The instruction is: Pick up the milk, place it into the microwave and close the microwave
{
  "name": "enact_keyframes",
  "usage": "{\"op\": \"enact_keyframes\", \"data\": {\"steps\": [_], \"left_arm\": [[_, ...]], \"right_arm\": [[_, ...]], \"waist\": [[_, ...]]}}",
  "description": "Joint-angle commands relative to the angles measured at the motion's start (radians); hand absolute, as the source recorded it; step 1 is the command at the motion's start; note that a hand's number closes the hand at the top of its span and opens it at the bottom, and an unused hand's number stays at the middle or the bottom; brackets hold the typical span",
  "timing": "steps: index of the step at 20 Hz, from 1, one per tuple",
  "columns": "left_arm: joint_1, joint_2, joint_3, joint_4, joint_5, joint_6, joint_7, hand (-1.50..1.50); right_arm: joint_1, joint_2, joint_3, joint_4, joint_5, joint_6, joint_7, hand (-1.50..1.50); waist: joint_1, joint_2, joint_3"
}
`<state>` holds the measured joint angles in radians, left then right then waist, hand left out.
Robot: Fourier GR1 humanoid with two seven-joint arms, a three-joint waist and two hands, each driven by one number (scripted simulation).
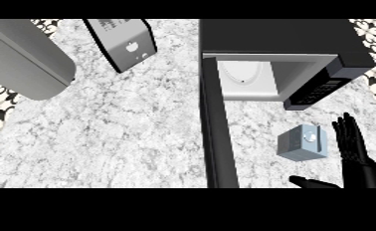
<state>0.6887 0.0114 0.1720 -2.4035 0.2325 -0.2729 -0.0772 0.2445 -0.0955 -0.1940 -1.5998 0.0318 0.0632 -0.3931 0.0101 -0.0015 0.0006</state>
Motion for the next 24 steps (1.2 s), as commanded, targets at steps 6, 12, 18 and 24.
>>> {"op": "enact_keyframes", "data": {"steps": [6, 12, 18, 24], "left_arm": [[-0.015, 0.006, 0.045, -0.072, 0.097, -0.023, 0.035, -1.5], [-0.001, 0.038, 0.117, -0.102, 0.197, -0.03, 0.071, -1.5], [0.085, -0.011, 0.052, -0.098, 0.133, -0.07, -0.037, -1.5], [0.01, -0.011, 0.055, -0.067, 0.115, -0.036, -0.002, -1.5]], "right_arm": [[-0.102, -0.039, -0.053, 0.299, -0.012, 0.052, -0.18, -1.5], [-0.111, -0.035, -0.056, 0.397, 0.041, 0.009, -0.285, -1.5], [-0.266, -0.078, -0.096, 0.619, 0.055, -0.015, -0.363, -1.5], [-0.37, -0.145, -0.134, 0.896, 0.061, 0.03, -0.521, 1.5]], "waist": [[-0.002, 0.001, 0.0], [-0.001, 0.001, 0.0], [0.011, 0.0, 0.0], [0.006, 0.004, 0.002]]}}
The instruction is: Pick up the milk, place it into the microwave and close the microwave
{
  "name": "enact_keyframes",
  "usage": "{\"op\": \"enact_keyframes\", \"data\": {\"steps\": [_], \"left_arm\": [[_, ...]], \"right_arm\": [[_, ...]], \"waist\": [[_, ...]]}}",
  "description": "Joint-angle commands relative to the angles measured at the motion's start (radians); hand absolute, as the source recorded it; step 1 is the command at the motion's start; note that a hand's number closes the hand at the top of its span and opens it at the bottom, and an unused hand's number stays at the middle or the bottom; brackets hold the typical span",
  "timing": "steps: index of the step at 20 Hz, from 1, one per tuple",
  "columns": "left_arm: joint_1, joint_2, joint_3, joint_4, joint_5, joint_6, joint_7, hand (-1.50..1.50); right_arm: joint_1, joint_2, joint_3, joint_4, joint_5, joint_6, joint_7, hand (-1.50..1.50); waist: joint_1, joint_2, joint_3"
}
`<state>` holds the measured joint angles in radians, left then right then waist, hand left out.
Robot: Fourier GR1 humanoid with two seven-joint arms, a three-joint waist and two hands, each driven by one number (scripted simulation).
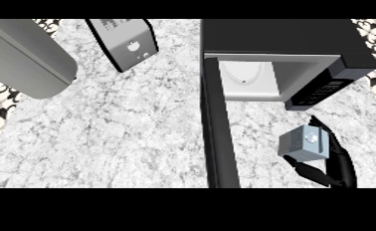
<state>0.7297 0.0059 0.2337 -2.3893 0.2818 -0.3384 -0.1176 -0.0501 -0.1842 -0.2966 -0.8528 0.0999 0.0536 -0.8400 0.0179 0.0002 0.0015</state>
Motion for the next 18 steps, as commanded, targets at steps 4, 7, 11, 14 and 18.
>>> {"op": "enact_keyframes", "data": {"steps": [4, 7, 11, 14, 18], "left_arm": [[0.043, -0.005, -0.034, -0.062, 0.069, 0.006, -0.036, -1.5], [0.054, -0.005, -0.024, -0.078, 0.061, -0.011, -0.031, -1.5], [0.048, -0.006, 0.041, -0.071, 0.111, -0.037, -0.002, -1.5], [0.042, -0.006, 0.009, -0.071, 0.103, -0.039, -0.009, -1.5], [0.017, -0.005, 0.034, -0.05, 0.083, -0.045, -0.009, -1.5]], "right_arm": [[-0.107, -0.028, 0.01, 0.189, 0.03, 0.027, -0.167, 1.5], [-0.145, -0.004, 0.01, 0.225, 0.074, -0.093, -0.247, 1.5], [-0.178, -0.04, -0.007, 0.251, 0.034, -0.011, -0.275, 1.5], [-0.254, -0.048, -0.019, 0.365, 0.043, -0.017, -0.304, 1.5], [-0.27, -0.098, 0.006, 0.365, 0.039, 0.107, -0.295, 1.5]], "waist": [[0.005, -0.001, 0.0], [0.007, 0.0, 0.0], [0.001, 0.0, 0.0], [0.008, 0.003, 0.001], [0.0, 0.002, 0.0]]}}
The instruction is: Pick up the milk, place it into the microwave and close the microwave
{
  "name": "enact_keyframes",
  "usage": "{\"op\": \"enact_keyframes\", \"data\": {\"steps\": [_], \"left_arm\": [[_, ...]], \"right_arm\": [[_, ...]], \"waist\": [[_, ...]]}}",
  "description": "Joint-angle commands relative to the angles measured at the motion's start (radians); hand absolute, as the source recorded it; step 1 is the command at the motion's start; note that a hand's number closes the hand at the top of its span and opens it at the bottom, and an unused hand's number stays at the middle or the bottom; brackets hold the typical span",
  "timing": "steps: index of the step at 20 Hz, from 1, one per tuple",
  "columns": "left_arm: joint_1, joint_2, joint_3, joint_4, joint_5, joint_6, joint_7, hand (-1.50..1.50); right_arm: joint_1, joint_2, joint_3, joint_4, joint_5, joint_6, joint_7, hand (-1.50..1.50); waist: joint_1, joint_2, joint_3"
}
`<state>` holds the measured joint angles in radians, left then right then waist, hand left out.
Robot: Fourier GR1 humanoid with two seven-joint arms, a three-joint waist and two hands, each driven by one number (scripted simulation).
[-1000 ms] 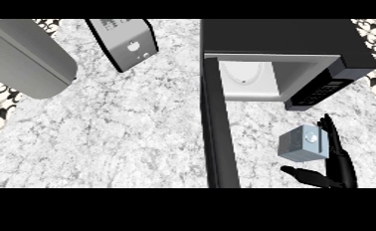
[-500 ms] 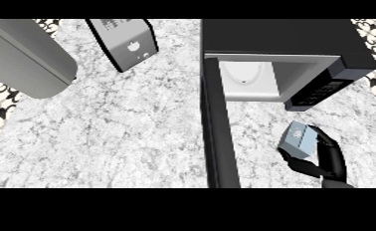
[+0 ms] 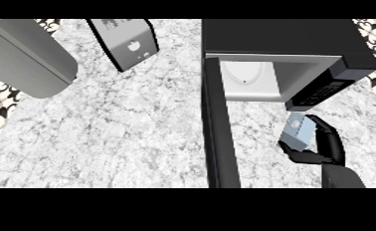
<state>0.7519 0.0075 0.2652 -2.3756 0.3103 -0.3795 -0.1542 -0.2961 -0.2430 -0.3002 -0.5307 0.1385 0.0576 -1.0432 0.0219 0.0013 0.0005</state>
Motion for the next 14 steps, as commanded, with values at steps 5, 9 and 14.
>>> {"op": "enact_keyframes", "data": {"steps": [5, 9, 14], "left_arm": [[0.012, -0.007, 0.025, -0.043, 0.075, -0.013, -0.001, -1.5], [0.023, -0.007, 0.029, -0.092, 0.098, -0.011, 0.047, -1.5], [0.064, -0.007, 0.073, -0.018, 0.127, -0.054, -0.045, -1.5]], "right_arm": [[-0.002, 0.048, 0.07, -0.054, -0.014, 0.161, -0.055, 1.5], [0.005, 0.065, 0.124, -0.166, -0.023, 0.198, 0.019, 1.5], [0.104, 0.111, 0.163, -0.422, -0.043, 0.108, 0.166, 1.5]], "waist": [[-0.012, -0.005, 0.0], [-0.017, -0.007, -0.001], [-0.018, -0.01, -0.002]]}}
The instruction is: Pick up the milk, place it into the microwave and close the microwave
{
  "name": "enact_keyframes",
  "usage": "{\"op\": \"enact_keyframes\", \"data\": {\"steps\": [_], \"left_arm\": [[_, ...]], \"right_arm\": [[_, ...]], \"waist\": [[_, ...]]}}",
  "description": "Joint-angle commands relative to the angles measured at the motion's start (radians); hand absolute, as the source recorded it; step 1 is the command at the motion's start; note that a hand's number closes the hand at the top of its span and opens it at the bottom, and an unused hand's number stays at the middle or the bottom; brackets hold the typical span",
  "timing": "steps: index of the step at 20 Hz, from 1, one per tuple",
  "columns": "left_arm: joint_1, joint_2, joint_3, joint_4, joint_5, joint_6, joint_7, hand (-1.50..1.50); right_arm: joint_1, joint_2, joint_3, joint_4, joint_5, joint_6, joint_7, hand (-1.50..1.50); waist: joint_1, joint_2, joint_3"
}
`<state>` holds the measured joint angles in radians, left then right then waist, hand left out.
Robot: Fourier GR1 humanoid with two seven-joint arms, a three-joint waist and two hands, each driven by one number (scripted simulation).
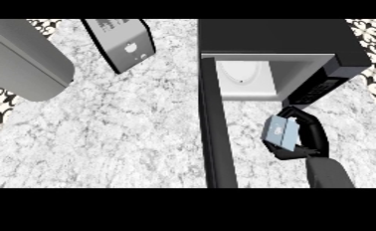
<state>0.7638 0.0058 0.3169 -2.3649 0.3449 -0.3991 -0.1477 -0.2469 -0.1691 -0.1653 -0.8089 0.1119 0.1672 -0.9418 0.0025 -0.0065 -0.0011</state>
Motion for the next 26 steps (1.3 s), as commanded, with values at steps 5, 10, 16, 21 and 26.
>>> {"op": "enact_keyframes", "data": {"steps": [5, 10, 16, 21, 26], "left_arm": [[0.025, -0.006, 0.037, -0.046, 0.11, -0.026, -0.003, -1.5], [0.022, -0.002, 0.059, -0.046, 0.127, -0.047, 0.01, -1.5], [0.044, -0.005, 0.019, -0.054, 0.101, -0.032, -0.011, -1.5], [-0.042, 0.009, 0.062, -0.024, 0.115, -0.032, 0.051, -1.5], [-0.071, -0.005, 0.036, 0.022, 0.054, -0.046, -0.002, -1.5]], "right_arm": [[0.049, 0.079, 0.063, -0.344, -0.014, -0.071, 0.266, 1.5], [-0.094, 0.128, 0.085, -0.299, 0.057, -0.203, 0.344, 1.5], [-0.245, 0.073, 0.088, -0.132, 0.182, -0.307, 0.383, 1.5], [-0.449, 0.07, 0.05, 0.137, 0.236, -0.405, 0.377, 1.5], [-0.604, 0.062, 0.005, 0.307, 0.265, -0.515, 0.401, 1.5]], "waist": [[-0.001, 0.0, 0.0], [0.013, 0.004, 0.001], [0.027, 0.007, 0.001], [0.035, 0.015, 0.002], [0.043, 0.018, 0.002]]}}
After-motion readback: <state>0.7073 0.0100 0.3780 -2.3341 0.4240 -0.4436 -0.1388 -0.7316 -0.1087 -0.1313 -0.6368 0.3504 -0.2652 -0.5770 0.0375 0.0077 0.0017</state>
